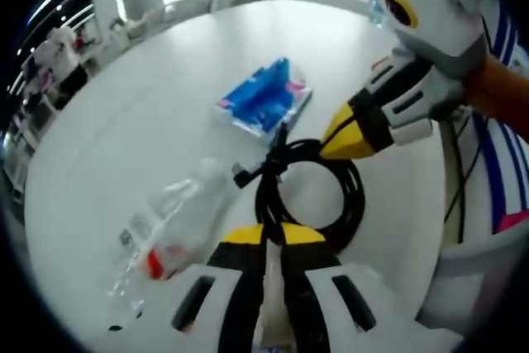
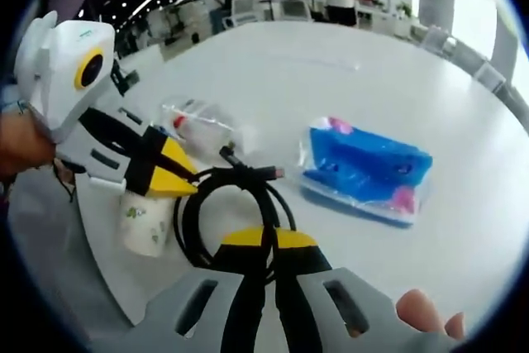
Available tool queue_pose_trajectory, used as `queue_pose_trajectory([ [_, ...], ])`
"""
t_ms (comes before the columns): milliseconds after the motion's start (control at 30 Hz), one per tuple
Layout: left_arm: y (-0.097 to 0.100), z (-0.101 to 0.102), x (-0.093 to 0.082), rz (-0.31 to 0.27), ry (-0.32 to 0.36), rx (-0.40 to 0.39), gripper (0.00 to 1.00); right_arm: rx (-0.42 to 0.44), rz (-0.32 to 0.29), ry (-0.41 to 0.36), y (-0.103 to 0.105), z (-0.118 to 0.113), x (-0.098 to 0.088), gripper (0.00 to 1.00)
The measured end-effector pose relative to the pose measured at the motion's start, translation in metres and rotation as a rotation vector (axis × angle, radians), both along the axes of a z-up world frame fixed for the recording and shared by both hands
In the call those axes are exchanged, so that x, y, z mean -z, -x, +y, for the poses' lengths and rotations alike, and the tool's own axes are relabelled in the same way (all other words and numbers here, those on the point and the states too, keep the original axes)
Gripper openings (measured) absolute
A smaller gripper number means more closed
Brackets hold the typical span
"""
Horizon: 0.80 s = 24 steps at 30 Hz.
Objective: Arrange the tabletop items into an orderly group along one side of the table until the central work area is clear of visible clutter.
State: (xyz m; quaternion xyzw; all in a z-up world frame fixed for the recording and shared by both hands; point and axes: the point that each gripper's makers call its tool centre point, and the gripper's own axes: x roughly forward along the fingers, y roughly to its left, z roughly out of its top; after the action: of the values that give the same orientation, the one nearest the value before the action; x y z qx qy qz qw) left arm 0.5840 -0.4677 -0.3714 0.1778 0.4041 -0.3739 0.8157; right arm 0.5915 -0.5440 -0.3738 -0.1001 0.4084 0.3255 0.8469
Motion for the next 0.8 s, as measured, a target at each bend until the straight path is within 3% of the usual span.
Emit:
queue_pose_trajectory([
  [467, -0.004, 0.006, 0.012, 0.104, 0.002, -0.061, 0.04, -0.013, 0.05, 0.029, -0.006, 0.007, 0.015, 0.02],
  [800, -0.007, 0.01, 0.011, 0.109, 0.014, -0.09, 0.04, -0.01, 0.061, 0.045, -0.012, 0.01, 0.018, 0.02],
])
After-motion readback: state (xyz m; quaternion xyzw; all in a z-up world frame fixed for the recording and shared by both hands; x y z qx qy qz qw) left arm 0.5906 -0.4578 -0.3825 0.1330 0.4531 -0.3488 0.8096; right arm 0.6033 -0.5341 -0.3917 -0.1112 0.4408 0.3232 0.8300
